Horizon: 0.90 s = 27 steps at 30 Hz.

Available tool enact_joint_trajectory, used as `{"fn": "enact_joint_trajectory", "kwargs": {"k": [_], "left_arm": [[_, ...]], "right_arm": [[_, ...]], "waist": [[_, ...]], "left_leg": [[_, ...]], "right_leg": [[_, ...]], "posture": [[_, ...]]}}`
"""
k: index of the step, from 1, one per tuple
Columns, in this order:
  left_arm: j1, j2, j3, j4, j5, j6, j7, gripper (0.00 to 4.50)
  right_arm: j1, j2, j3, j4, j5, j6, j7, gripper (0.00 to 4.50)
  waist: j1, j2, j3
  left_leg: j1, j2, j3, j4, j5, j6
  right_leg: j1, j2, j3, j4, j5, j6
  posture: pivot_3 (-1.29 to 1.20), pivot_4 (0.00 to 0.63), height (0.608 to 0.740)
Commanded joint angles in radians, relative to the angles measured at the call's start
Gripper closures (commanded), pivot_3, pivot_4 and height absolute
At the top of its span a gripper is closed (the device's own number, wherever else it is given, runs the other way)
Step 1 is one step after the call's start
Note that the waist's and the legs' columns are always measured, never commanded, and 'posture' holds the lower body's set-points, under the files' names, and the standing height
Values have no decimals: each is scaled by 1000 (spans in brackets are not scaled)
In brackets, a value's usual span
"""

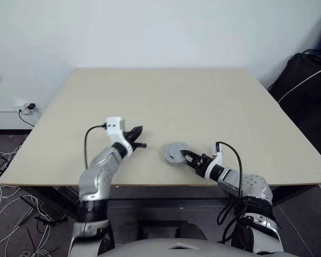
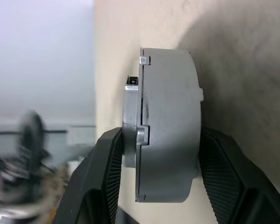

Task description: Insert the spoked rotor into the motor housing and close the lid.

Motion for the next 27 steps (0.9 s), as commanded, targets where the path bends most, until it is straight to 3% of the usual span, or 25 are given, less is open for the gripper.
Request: {"fn": "enact_joint_trajectory", "kwargs": {"k": [1,10,11,13,25,27], "left_arm": [[106,-38,28,-130,-105,-85,-39,4500],[342,-70,-16,-212,-278,-120,-82,4500],[352,-77,-15,-213,-309,-122,-84,4329],[379,-98,-17,-220,-419,-106,-107,3916],[441,-176,-51,-139,-891,-82,24,27],[439,-176,-58,-125,-937,-88,33,27]], "right_arm": [[-11,31,-13,-45,106,45,54,2383],[-91,105,-3,-55,169,71,14,2386],[-103,112,2,-54,164,68,6,2386],[-137,121,26,-45,142,56,-6,2386],[-201,114,48,-63,163,100,-54,2386],[-195,120,44,-93,177,128,-74,2386]], "waist": [[1,0,1],[7,2,2],[7,1,2],[7,2,3],[5,2,4],[4,2,4]], "left_leg": [[-2,0,0,0,0,0],[-11,0,1,2,0,0],[-11,0,1,2,0,0],[-11,0,1,1,0,0],[-12,0,2,2,0,1],[-12,0,2,2,0,1]], "right_leg": [[-3,0,1,0,0,0],[-12,-1,0,0,1,-2],[-12,-1,-1,0,1,-2],[-12,-1,-1,0,1,-2],[-12,0,-2,0,1,-2],[-12,1,-2,0,1,-2]], "posture": [[0,0,740],[0,0,740],[0,0,740],[0,0,740],[0,0,740],[0,0,740]]}}
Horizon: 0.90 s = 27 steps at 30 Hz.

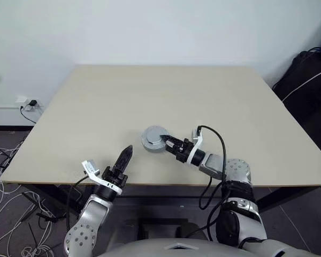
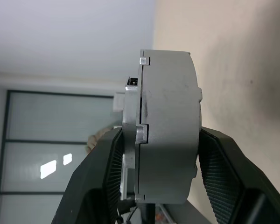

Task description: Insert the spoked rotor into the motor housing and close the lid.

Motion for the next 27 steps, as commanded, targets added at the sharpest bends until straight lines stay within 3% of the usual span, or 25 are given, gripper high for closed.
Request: {"fn": "enact_joint_trajectory", "kwargs": {"k": [1,10,25,27], "left_arm": [[-14,-145,-34,12,-95,-9,14,27],[-37,-129,-69,83,-247,16,62,27],[-70,-87,-118,118,-282,52,94,27],[-71,-87,-117,118,-283,52,96,383]], "right_arm": [[-18,13,-10,-93,82,49,-10,2386],[23,59,-12,-229,173,195,-95,2386],[85,97,21,-336,245,338,-199,2386],[81,98,11,-337,247,338,-209,2386]], "waist": [[0,0,0],[0,-1,1],[-1,-2,2],[-2,-2,2]], "left_leg": [[0,0,0,0,0,0],[0,0,0,0,0,0],[0,0,1,1,0,0],[0,0,1,1,0,0]], "right_leg": [[0,0,0,0,0,0],[0,1,-2,0,0,0],[0,2,-2,0,0,0],[0,3,-2,0,0,0]], "posture": [[0,0,740],[0,0,740],[0,0,740],[0,0,740]]}}
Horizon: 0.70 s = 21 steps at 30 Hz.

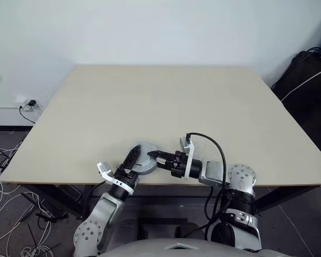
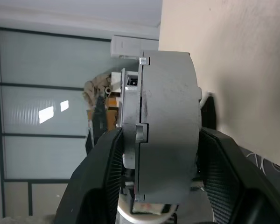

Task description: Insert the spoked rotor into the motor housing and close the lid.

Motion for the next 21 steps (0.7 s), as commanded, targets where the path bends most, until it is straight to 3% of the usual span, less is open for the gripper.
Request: {"fn": "enact_joint_trajectory", "kwargs": {"k": [1,7,15,21], "left_arm": [[-22,-95,-16,-15,-24,6,0,558],[-23,-91,-16,-15,-25,4,4,2343],[-24,-85,-19,-16,-19,-10,10,2347],[-43,-82,-2,-18,35,-57,23,2359]], "right_arm": [[-25,13,-20,-49,59,10,0,2386],[-24,19,-30,-59,61,2,-24,2386],[12,-11,58,-166,33,-75,18,2386],[32,-91,95,-209,32,-96,57,430]], "waist": [[0,0,0],[-1,-1,1],[-1,-1,1],[1,-2,2]], "left_leg": [[0,0,0,0,0,0],[0,0,0,0,0,0],[0,0,0,0,0,0],[0,0,0,0,0,0]], "right_leg": [[0,0,0,0,0,0],[0,1,0,0,0,0],[0,0,0,-1,0,0],[0,0,0,-1,0,0]], "posture": [[0,0,740],[0,0,740],[0,0,740],[0,0,740]]}}
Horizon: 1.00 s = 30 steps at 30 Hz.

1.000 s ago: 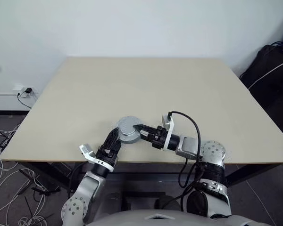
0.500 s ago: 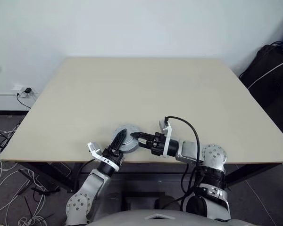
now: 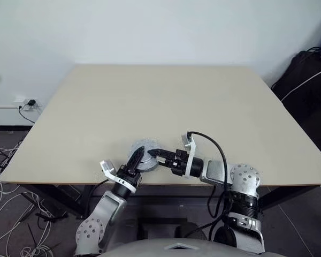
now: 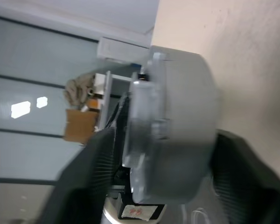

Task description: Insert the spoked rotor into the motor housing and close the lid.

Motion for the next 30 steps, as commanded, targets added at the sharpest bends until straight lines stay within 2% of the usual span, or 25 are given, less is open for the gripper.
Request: {"fn": "enact_joint_trajectory", "kwargs": {"k": [1,3,6,9,13,18,24,30], "left_arm": [[-32,-81,15,-18,32,-37,12,2359],[-45,-74,29,-17,42,-49,17,2360],[-90,-63,73,11,70,-82,44,2360],[-159,-56,121,69,93,-109,67,2360],[-317,-43,201,198,119,-140,82,2361],[-515,-38,278,398,188,-176,88,2361],[-742,-17,360,650,312,-237,75,2362],[-948,23,446,923,418,-292,67,2362]], "right_arm": [[0,-51,21,-79,22,-35,55,82],[22,-97,60,-115,-9,-65,80,0],[88,-215,208,-224,-149,-224,166,0],[166,-345,409,-292,-395,-533,280,0],[247,-416,587,-269,-656,-891,357,0],[297,-363,604,-173,-822,-1178,314,0],[331,-327,584,-98,-915,-1344,282,0],[345,-302,576,-61,-951,-1420,276,0]], "waist": [[0,0,0],[2,-1,1],[8,-2,2],[10,-5,3],[11,-7,5],[14,-14,9],[24,-20,13],[23,-21,13]], "left_leg": [[0,0,0,0,0,0],[0,0,0,0,0,0],[0,0,0,0,0,0],[0,0,0,0,0,0],[0,-1,0,1,0,1],[0,0,0,5,0,1],[0,0,0,7,1,2],[0,1,0,7,2,1]], "right_leg": [[0,0,0,0,0,0],[0,0,0,-1,0,0],[0,0,0,-2,0,0],[1,0,-1,-2,0,0],[1,6,-1,-2,0,1],[4,10,-1,-2,3,5],[6,10,0,-5,6,9],[6,12,1,-5,7,9]], "posture": [[0,0,740],[0,0,740],[0,0,740],[0,0,740],[0,0,740],[0,0,740],[0,0,740],[0,0,740]]}}
